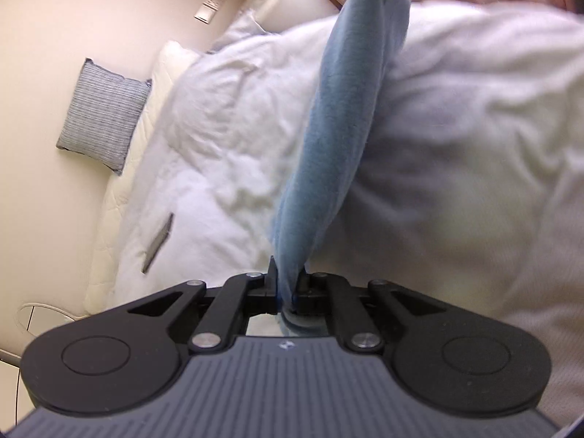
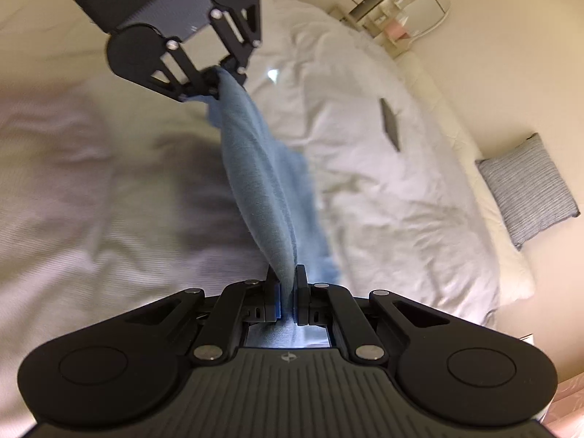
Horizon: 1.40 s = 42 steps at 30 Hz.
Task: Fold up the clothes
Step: 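Lift the shirt bundle with both grippers and fold it over onto itself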
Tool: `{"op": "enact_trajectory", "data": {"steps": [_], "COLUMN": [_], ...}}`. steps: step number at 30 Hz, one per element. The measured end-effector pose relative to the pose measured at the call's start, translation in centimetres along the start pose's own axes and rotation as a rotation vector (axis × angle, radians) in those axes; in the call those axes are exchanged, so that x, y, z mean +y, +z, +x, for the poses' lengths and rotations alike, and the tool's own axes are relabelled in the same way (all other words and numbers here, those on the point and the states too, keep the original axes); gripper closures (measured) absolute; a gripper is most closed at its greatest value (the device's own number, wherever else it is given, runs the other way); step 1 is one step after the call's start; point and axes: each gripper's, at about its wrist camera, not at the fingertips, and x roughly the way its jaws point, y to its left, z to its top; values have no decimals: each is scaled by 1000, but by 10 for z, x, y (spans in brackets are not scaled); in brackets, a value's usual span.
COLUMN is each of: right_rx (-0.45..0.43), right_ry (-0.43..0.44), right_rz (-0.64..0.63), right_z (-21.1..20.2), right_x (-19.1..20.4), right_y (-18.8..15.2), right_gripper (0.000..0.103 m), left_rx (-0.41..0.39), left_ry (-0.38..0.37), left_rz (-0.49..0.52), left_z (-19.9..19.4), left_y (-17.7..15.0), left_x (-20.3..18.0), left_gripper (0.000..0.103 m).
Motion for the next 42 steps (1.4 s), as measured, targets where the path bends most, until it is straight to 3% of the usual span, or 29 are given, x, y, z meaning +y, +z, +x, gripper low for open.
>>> {"op": "enact_trajectory", "data": {"steps": [7,14,18,24,28,34,38,42], "right_rx": [-30,-44,-77,-194,-246,-163,-108,-104], "right_ry": [-32,-26,-38,-151,-129,52,132,129], "right_rz": [-25,-18,-25,-110,-142,-193,-275,-282], "right_z": [-22,-7,41,118,160,247,281,280], "right_x": [-88,-184,-256,-363,-383,-318,-268,-252], "right_y": [1,-14,-31,-36,-50,-105,-141,-160], "right_gripper": [101,101,101,101,100,100,100,96], "left_rx": [-28,-16,14,64,121,251,268,288], "left_ry": [1,24,72,137,93,-87,-73,-36], "left_rz": [-55,-52,-78,-109,-121,-148,-159,-161], "left_z": [1,75,143,214,245,312,314,310], "left_y": [58,116,142,160,153,131,128,122], "left_x": [69,139,189,240,208,88,43,37], "left_gripper": [99,99,99,99,99,98,96,91]}}
